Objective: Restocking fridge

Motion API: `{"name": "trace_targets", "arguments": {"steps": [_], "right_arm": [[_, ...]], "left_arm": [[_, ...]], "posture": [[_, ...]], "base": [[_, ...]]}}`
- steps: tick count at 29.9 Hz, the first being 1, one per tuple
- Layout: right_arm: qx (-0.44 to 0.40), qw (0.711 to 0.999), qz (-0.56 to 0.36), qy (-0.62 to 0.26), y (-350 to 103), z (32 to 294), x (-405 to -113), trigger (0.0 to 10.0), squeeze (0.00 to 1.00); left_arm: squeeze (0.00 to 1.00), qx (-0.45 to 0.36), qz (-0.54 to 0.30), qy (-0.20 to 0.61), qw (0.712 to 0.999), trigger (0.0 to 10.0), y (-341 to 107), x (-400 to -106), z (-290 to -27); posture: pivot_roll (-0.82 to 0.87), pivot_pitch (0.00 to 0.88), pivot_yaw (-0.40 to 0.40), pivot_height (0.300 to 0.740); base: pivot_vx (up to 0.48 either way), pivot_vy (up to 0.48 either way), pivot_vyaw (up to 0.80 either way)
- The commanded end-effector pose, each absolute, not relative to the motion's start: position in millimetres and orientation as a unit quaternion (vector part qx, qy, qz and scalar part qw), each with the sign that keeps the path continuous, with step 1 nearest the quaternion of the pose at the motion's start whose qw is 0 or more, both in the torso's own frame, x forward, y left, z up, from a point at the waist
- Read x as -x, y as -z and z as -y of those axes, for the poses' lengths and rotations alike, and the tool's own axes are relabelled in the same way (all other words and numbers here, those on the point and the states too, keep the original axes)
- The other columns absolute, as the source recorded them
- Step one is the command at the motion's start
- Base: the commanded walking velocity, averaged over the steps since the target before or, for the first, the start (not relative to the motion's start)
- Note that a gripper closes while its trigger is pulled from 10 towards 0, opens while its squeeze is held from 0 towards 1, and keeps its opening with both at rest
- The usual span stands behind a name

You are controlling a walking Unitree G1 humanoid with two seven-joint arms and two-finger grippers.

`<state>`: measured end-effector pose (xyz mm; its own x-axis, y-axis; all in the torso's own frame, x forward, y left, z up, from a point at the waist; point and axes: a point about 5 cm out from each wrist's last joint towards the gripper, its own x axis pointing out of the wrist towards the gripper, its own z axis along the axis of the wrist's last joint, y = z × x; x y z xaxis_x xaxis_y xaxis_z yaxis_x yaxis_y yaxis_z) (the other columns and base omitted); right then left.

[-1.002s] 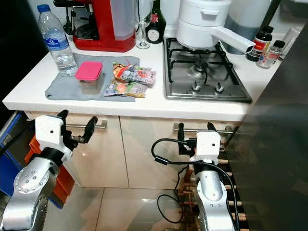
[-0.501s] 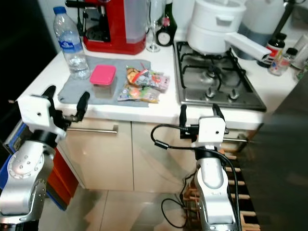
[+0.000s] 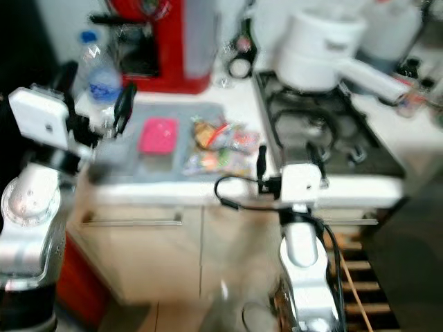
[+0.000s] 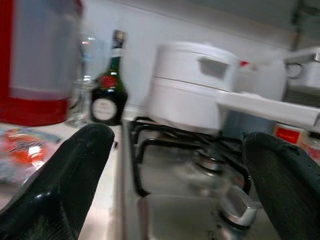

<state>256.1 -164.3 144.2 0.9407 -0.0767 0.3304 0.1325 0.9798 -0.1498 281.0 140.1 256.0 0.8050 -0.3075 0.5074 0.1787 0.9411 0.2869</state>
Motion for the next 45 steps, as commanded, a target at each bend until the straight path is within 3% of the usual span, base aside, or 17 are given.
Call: {"name": "trace_targets", "arguments": {"steps": [1, 6, 14, 18, 25, 29, 40, 45], "right_arm": [[0.088, 0.977, 0.186, 0.048, -152.6, 158.4, -255.2, 10.0, 0.0], [0.101, 0.974, 0.194, 0.056, -155.6, 159.7, -252.4, 10.0, 0.0], [0.107, 0.974, 0.181, 0.083, -151.6, 168.4, -248.2, 10.0, 0.0], [0.038, 0.987, 0.15, 0.045, -152.4, 156.1, -255.1, 10.0, 0.0], [0.009, 0.983, 0.181, 0.027, -173.6, 149.2, -263.1, 10.0, 0.0], [0.053, 0.985, 0.16, 0.039, -155.3, 158.0, -255.0, 10.0, 0.0], [0.102, 0.983, 0.127, 0.088, -139.7, 175.2, -228.5, 10.0, 0.0], [0.109, 0.981, 0.125, 0.099, -139.8, 178.5, -218.2, 10.0, 0.0]], "left_arm": [[0.0, -0.111, 0.296, 0.121, 0.941, 10.0, -269.7, -282.8, -144.9], [0.0, -0.079, 0.326, 0.192, 0.922, 10.0, -295.6, -283.3, -131.0], [0.0, -0.088, 0.294, 0.279, 0.91, 10.0, -304.5, -300.1, -115.5], [0.0, -0.053, 0.292, 0.291, 0.91, 10.0, -304.9, -298.1, -113.0], [0.0, -0.06, 0.28, 0.337, 0.897, 10.0, -293.9, -290.6, -99.8], [0.0, -0.097, 0.244, 0.372, 0.89, 10.0, -289.7, -303.0, -96.5], [0.0, -0.087, 0.148, 0.375, 0.911, 10.0, -275.5, -372.1, -87.7], [0.0, -0.12, 0.052, 0.373, 0.919, 10.0, -249.8, -399.0, -84.3]], "posture": [[-0.08, 0.0, 0.01, 0.74], [-0.09, 0.0, 0.012, 0.74], [-0.12, 0.0, 0.036, 0.74], [-0.14, 0.0, 0.054, 0.74], [-0.13, 0.0, 0.034, 0.74], [-0.12, 0.0, 0.033, 0.74], [-0.22, 0.0, 0.086, 0.74], [-0.26, 0.0, 0.103, 0.74]], "base": [[0.0, 0.0, 0.0], [0.0, 0.0, 0.0], [0.0, 0.0, 0.0], [0.0, 0.0, 0.0], [0.0, 0.0, 0.0], [0.0, 0.0, 0.0], [0.0, 0.0, -0.38], [0.0, 0.0, 0.0]]}}
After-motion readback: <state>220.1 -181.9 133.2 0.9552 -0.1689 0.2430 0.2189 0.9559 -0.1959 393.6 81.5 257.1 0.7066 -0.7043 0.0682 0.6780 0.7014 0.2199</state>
